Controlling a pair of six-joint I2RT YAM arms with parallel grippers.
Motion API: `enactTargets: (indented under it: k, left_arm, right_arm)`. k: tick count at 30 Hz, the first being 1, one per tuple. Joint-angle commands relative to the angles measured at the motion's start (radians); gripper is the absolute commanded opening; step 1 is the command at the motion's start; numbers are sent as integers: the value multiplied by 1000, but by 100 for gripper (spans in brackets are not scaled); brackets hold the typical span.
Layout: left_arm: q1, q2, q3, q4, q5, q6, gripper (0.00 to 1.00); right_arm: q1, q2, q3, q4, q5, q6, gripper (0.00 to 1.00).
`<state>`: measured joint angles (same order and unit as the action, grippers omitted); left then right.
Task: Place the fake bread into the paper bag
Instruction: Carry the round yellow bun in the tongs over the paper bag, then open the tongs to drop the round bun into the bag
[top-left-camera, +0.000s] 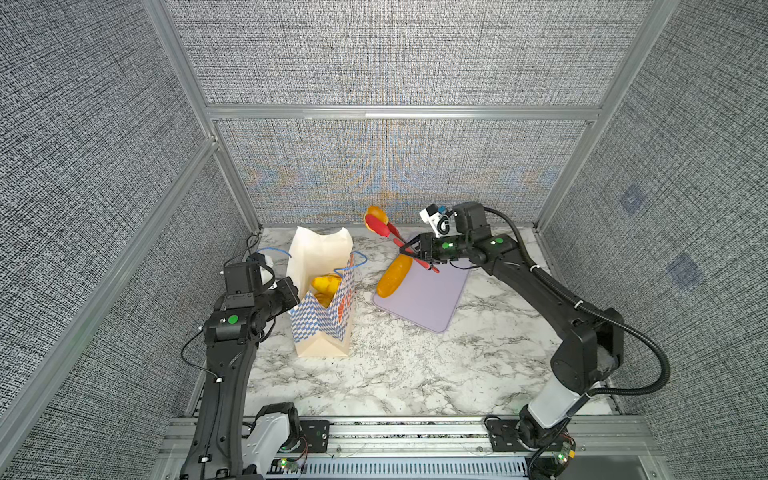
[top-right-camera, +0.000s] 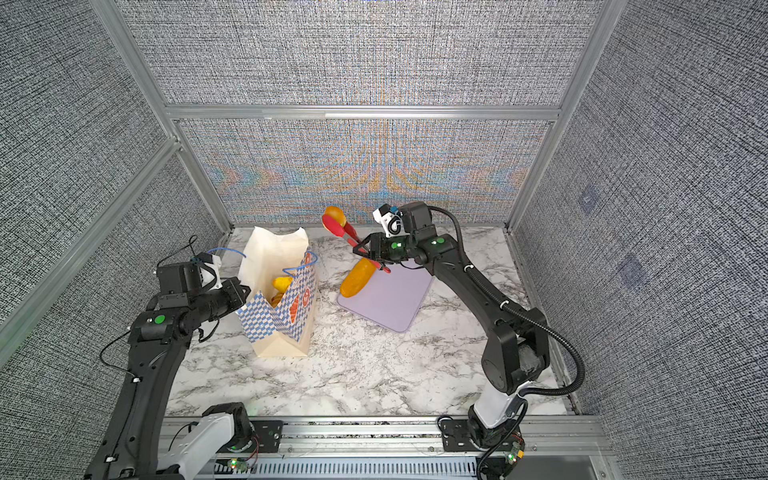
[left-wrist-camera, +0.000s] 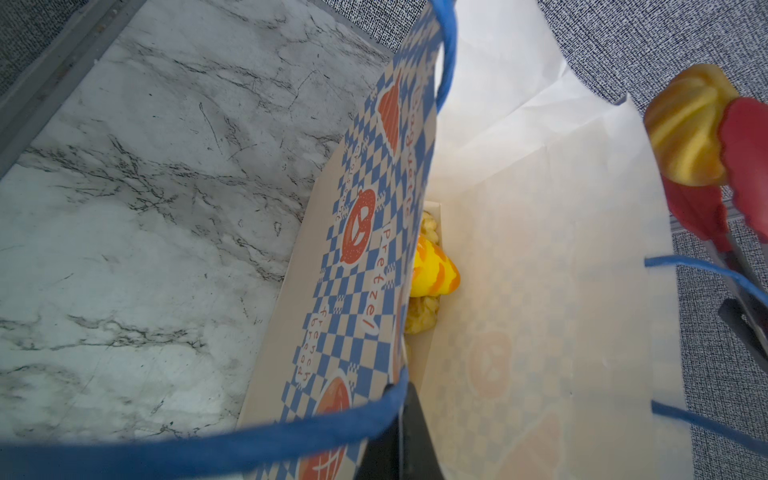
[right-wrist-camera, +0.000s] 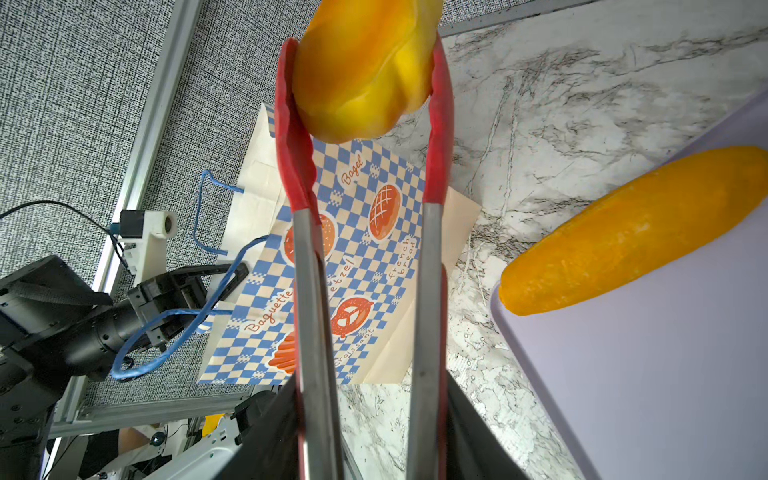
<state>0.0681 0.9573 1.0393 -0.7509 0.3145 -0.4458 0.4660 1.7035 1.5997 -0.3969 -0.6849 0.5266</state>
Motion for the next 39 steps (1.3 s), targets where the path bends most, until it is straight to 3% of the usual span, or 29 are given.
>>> enactTargets:
  k: [1, 18, 29, 39]
  left_arm:
    - [1, -1, -4, 10, 6, 3, 3]
    - [1, -17, -4, 1, 8, 2, 3]
    - [1, -26, -4, -4, 10, 1, 3]
    - [1, -25, -1, -4, 11, 1, 3]
  right_arm:
    - [18, -6, 21, 14, -28, -35, 48]
    - [117, -22, 117, -66, -3, -142, 48]
    - [215, 37, 259, -249, 111, -258, 50]
    - [265, 82, 343, -343, 198, -318, 58]
